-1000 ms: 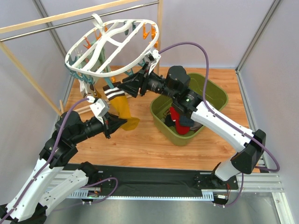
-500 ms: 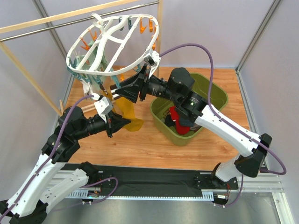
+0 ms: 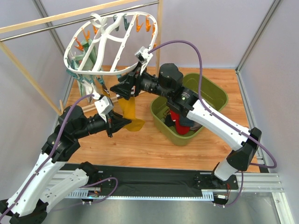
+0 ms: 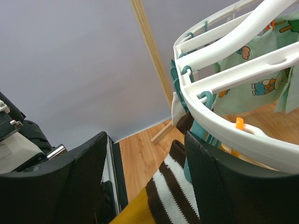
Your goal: Remove the socks clipped to the hanger
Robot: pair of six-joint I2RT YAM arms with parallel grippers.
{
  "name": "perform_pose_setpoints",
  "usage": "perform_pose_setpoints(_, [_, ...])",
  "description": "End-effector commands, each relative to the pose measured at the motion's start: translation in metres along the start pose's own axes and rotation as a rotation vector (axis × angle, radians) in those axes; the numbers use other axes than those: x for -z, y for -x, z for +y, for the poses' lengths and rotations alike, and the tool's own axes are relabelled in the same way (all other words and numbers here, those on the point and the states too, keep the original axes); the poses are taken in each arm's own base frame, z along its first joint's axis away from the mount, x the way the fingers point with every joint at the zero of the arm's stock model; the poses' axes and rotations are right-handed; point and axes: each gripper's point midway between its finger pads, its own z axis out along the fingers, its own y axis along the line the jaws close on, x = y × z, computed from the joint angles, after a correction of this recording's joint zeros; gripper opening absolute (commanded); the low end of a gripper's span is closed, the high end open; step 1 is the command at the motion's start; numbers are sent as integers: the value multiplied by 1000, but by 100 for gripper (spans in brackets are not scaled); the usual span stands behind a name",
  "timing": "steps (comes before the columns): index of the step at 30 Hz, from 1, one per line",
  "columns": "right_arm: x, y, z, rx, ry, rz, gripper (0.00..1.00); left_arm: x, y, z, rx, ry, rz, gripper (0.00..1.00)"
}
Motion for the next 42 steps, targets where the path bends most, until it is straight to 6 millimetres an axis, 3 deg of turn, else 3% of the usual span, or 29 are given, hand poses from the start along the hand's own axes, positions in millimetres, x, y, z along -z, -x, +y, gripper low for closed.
perform_pose_setpoints(1, [6, 23, -1, 3, -15, -65, 69, 6, 24, -7, -66, -23, -59, 0])
perform_pose_setpoints(14, [17, 35, 6, 18, -7, -101, 69, 6, 22, -6, -64, -18, -53, 0])
perform_pose_setpoints(17, [20, 36, 0, 22, -39, -104, 69, 6, 23, -6, -62, -18, -56, 0])
perform_pose_setpoints(27, [12, 19, -6, -11, -9, -77, 70, 4, 22, -6, -57, -24, -51, 0])
perform_pose_setpoints(35, [6, 17, -1, -1, 65, -94, 70, 4, 24, -7, -59, -29, -55, 0])
perform_pose_setpoints(42, [3, 15, -8, -46, 95, -99, 70, 4, 25, -8, -64, -33, -55, 0])
